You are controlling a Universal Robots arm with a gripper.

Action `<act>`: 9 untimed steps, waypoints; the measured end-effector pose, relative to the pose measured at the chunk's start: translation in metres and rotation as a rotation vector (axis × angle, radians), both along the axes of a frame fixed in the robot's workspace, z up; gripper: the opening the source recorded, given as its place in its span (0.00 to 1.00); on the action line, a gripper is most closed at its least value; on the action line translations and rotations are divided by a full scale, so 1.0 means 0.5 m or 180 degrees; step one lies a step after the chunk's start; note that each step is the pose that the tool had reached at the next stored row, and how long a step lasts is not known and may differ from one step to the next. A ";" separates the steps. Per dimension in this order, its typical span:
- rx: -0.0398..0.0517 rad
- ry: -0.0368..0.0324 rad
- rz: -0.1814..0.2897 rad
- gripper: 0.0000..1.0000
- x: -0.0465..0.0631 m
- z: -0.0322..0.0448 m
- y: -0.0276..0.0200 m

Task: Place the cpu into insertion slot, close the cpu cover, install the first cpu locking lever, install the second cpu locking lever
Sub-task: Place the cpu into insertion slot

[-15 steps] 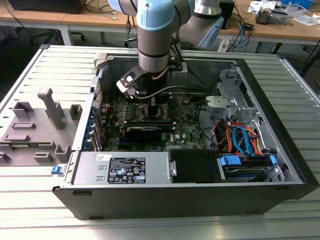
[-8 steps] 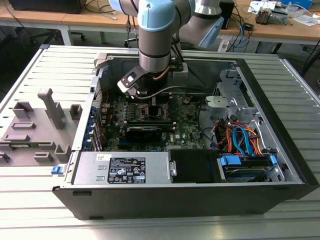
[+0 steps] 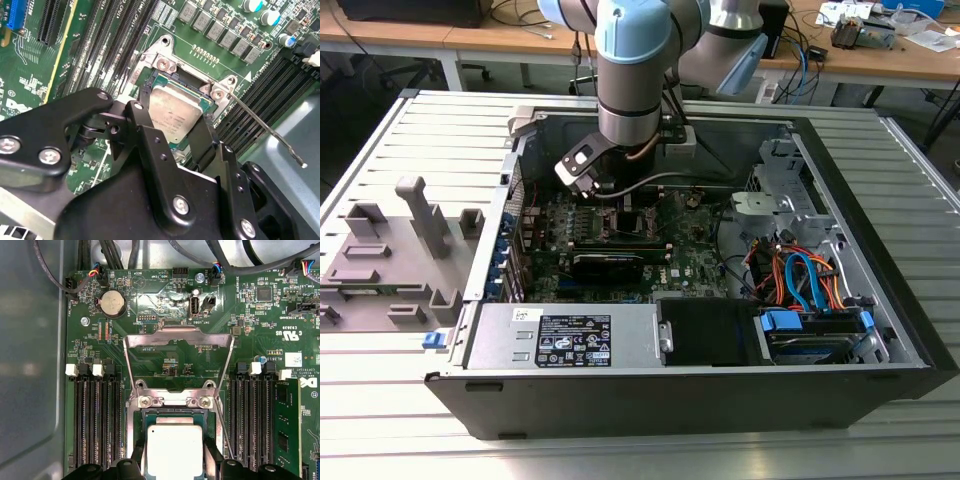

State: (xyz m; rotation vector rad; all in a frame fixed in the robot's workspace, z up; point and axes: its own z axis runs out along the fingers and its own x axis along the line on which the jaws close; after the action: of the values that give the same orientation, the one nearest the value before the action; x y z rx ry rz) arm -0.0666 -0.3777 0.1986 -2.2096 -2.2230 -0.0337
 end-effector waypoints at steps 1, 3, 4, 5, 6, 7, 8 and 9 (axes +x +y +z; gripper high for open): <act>0.0000 0.0000 0.0000 0.55 0.000 0.000 0.0000; 0.0003 -0.0001 0.0000 0.56 0.000 0.000 0.0003; 0.0002 -0.0001 0.0000 0.56 0.000 0.000 0.0003; 0.0002 -0.0001 0.0000 0.62 0.000 0.000 0.0002; 0.0001 0.0000 0.0000 0.62 0.000 0.000 0.0001; 0.0000 0.0000 0.0000 0.62 0.000 0.000 0.0000; 0.0000 0.0000 0.0000 0.62 0.000 0.000 0.0000; 0.0000 0.0000 -0.0001 0.62 0.000 0.000 0.0000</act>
State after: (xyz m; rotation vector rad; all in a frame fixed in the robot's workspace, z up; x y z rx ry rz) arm -0.0666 -0.3777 0.1986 -2.2098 -2.2227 -0.0337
